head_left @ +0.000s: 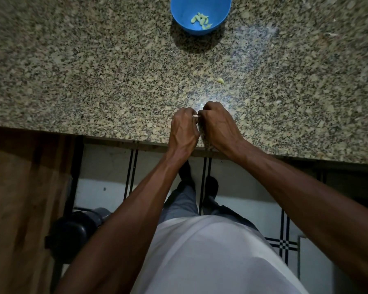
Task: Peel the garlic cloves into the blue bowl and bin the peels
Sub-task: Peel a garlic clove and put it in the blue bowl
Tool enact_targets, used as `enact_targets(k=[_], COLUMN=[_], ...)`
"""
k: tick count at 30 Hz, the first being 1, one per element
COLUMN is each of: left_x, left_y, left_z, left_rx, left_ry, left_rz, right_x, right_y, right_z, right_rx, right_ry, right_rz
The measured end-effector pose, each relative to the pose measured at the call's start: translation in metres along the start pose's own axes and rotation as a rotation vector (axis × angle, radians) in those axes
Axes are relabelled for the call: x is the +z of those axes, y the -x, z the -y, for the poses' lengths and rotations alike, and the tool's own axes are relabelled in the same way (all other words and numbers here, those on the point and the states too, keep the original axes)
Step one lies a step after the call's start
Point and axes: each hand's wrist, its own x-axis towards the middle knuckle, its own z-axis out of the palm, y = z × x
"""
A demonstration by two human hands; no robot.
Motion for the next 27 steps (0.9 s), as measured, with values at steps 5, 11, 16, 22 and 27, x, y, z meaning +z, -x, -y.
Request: enact_targets(k=[5,11,16,22,27], left_x=[0.002,-0.006,-0.016,-0.031,-0.037], left_y=[-0.002,-0.009,-0.013,-0.014,-0.017], left_z=[-0.002,-0.002,-0.008,0.0,0.012], left_rx=[-0.158,-0.434,-0.512,-0.418,-0.343], left_ry=[0.136,0.487,0.729,0.677,0.665], left_rz=[-0.034,-0.031,-0.016,0.02,0.056], right_x=[0.002,-0.002,-0.007,-0.016,-0.021], right_y=[-0.003,-0.01,-0.013,-0.016,-0.016], right_z=[0.004,-0.004,-0.009,-0.006,-0.003], right_rx=[0.174,0.382,0.448,0.444,0.467], right_ry=[-0.263,-0.595,-0.709,-0.738,-0.847], right_rz=[-0.081,-0.07,-0.06,-0.026,0.013])
